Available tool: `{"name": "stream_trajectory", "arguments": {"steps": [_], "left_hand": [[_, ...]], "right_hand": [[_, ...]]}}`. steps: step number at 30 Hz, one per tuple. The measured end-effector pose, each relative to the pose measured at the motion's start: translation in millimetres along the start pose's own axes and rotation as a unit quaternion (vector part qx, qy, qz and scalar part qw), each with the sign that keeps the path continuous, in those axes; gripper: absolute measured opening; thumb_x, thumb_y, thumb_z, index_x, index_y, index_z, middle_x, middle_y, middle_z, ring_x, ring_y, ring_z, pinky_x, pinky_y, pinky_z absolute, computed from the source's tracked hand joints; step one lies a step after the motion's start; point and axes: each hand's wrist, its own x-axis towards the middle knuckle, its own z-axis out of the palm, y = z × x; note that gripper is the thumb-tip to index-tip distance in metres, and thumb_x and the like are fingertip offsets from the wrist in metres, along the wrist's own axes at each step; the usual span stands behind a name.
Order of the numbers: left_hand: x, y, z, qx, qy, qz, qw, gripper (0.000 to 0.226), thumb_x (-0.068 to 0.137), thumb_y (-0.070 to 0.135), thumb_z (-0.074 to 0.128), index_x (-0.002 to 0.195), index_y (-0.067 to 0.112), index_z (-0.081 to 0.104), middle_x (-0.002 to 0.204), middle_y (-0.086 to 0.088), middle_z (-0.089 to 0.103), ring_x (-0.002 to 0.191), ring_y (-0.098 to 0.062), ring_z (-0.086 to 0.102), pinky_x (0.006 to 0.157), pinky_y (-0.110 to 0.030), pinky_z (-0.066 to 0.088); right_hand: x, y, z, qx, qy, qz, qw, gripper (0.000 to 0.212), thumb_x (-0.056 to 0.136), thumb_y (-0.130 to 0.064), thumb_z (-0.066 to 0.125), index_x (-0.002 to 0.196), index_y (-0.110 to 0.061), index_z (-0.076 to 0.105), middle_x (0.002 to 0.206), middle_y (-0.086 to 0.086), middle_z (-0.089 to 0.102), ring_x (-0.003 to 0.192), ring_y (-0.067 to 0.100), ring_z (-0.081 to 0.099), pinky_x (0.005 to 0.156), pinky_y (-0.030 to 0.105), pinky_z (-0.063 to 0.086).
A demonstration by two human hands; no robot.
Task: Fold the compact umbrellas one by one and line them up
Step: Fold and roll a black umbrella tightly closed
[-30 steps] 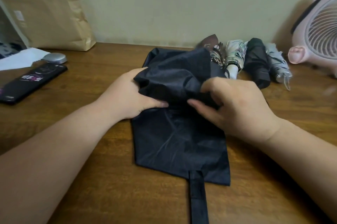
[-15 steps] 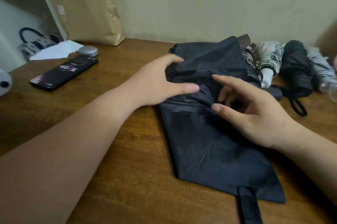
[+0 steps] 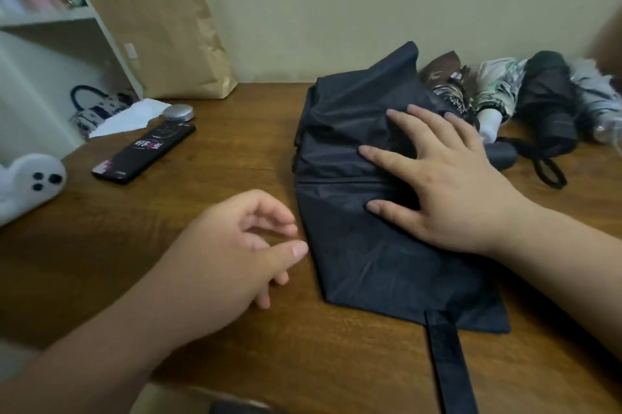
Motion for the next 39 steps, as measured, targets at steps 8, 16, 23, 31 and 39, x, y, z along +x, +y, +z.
{"name": "stream_trajectory", "arguments": {"steps": [8,16,23,31,39], "left_hand": [[-27,6,16,-0.376,-0.015,-0.096,0.922,0.061,0.068,0.012,0.075,0.125,0.016,0.055,0.117,-0.018,0.071,0.070,-0.030,0.071,0.044,-0.029,0.052],[-24,7,21,-0.323,-0.006,-0.079,0.943,0.042,0.090,0.005,0.069,0.127,0.015,0.054,0.124,-0.014,0.068,0.066,-0.024,0.070,0.047,-0.026,0.053],[-18,16,24,-0.340,-0.043,-0.100,0.934,0.055,0.090,0.004,0.064,0.141,0.020,0.050,0.129,-0.020,0.060,0.063,-0.028,0.072,0.041,-0.025,0.050],[-17,9,21,-0.181,-0.118,-0.079,0.973,0.051,0.094,0.010,0.070,0.138,0.030,0.053,0.127,-0.019,0.061,0.058,-0.025,0.069,0.042,-0.025,0.050],[-22,6,21,-0.042,-0.093,-0.041,0.994,0.037,0.089,0.018,0.077,0.121,0.022,0.061,0.086,-0.004,0.078,0.043,-0.015,0.057,0.037,-0.024,0.044]], "right_hand": [[0,0,7,0.054,-0.077,0.029,0.995,0.085,0.081,-0.089,0.018,0.157,-0.054,0.003,0.171,0.002,0.001,0.158,0.023,-0.006,0.127,0.053,0.001],[0,4,10,0.063,-0.070,0.025,0.995,0.088,0.077,-0.092,0.016,0.156,-0.055,0.003,0.171,0.000,0.000,0.158,0.022,-0.005,0.126,0.053,0.002],[1,5,10,0.065,-0.074,0.026,0.995,0.090,0.075,-0.092,0.016,0.156,-0.056,0.002,0.171,-0.001,0.001,0.157,0.021,-0.005,0.126,0.052,0.002],[1,5,11,0.068,-0.073,0.027,0.995,0.091,0.074,-0.092,0.016,0.157,-0.055,0.005,0.171,-0.001,0.003,0.158,0.022,-0.002,0.126,0.052,0.003],[2,6,12,0.071,-0.070,0.027,0.995,0.091,0.075,-0.092,0.019,0.157,-0.054,0.007,0.171,0.000,0.006,0.157,0.022,0.000,0.126,0.051,0.004]]}}
